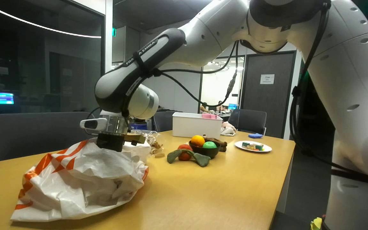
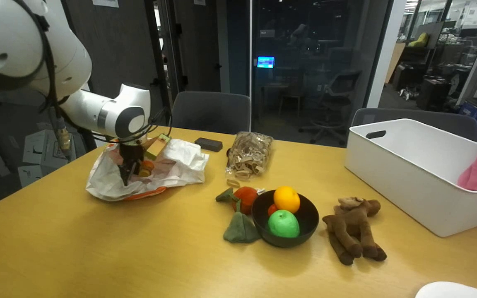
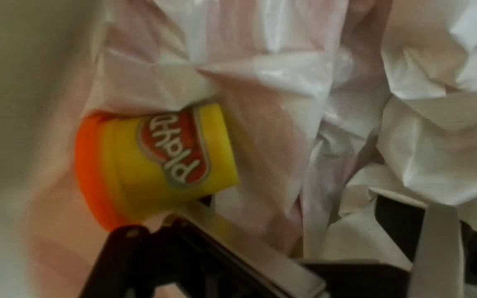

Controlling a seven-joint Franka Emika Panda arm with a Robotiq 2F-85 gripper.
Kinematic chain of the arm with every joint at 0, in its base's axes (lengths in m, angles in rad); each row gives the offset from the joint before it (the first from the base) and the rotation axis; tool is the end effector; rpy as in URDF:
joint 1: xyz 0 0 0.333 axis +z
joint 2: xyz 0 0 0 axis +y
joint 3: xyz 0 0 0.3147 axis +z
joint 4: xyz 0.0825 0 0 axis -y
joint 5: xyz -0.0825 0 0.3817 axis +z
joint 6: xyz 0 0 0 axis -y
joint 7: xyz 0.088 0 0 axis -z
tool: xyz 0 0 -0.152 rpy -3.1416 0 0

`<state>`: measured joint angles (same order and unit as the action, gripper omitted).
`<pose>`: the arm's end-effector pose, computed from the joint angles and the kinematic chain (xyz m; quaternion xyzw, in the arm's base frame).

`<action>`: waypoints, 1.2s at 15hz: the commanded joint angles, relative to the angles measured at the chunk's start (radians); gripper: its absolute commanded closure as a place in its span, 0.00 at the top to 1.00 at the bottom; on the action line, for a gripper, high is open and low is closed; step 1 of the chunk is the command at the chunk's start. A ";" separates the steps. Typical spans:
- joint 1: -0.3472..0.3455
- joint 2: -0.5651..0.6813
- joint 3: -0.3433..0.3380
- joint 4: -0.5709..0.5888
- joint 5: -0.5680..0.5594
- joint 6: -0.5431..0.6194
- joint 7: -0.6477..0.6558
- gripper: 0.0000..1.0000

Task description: Remove the orange from the plastic and put it in the black bowl then remove the yellow container from the plastic and put it on the table.

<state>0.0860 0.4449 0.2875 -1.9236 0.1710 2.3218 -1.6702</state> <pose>0.5743 0.2313 0.2224 -0.5773 -0.8071 -0.0603 0.1081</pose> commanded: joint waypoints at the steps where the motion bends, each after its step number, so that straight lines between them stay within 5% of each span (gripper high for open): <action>1: 0.015 0.003 -0.018 0.009 -0.066 -0.036 0.013 1.00; 2: 0.013 0.003 -0.016 0.008 -0.069 -0.036 0.013 0.75; 4: 0.017 0.003 -0.008 0.014 -0.066 -0.051 0.019 0.68; 9: 0.044 -0.025 0.006 0.028 -0.066 -0.102 0.050 0.28; 12: 0.108 -0.041 -0.023 0.046 -0.163 -0.158 0.156 0.05; 18: 0.228 -0.045 -0.062 0.138 -0.518 -0.314 0.422 0.00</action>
<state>0.2555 0.4092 0.2573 -1.8424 -0.2133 2.0986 -1.3507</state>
